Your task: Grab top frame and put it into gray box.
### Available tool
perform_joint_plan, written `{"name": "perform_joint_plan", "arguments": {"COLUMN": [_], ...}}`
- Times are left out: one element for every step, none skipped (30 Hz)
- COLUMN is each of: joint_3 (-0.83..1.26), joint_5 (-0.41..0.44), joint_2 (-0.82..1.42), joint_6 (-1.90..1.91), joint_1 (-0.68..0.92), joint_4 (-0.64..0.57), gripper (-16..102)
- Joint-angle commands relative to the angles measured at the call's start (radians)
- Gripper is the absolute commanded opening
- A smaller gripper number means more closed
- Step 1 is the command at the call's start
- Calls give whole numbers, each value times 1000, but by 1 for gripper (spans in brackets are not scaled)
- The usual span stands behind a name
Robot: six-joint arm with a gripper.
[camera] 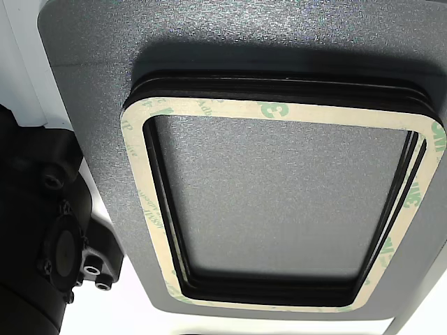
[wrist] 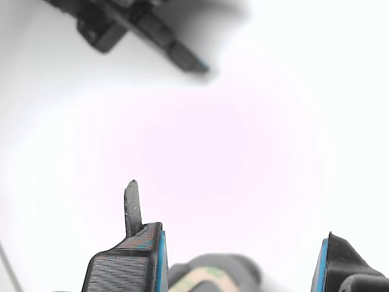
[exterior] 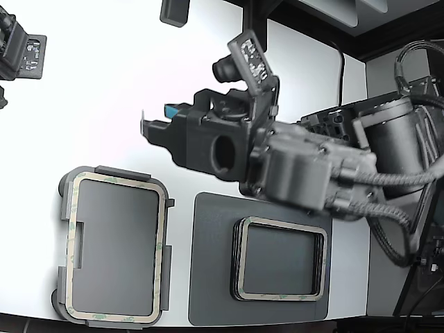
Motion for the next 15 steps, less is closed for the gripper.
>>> {"name": "perform_joint_plan", "arguments": {"joint_3": [275, 350, 419, 479, 535, 588, 635, 672, 710, 749, 784, 815, 847, 879, 904], "joint_5": [-144, -193, -241, -291, -337, -374, -405, -436, -456, -468, -474, -479, -480, -479, -479], "joint_2": [307, 377, 443, 505, 558, 612, 657, 695, 730, 767, 799, 830, 862, 900, 931], "joint_6": [-534, -603, -650, -706, -762, -799, -824, -857, -887, -896, -907, -925, -927, -930, -950], "joint_1": [-118, -158, -199, -241, -281, -316, -348, -377, -402, -417, -428, -434, -439, -439, -440], "joint_4": [-147, -175, -195, -213, -227, -239, -250, -258, -264, -276, -287, -291, -296, -299, -296], "gripper": [100, 100, 100, 100, 100, 100, 100, 100, 100, 100, 100, 100, 100, 100, 100]}}
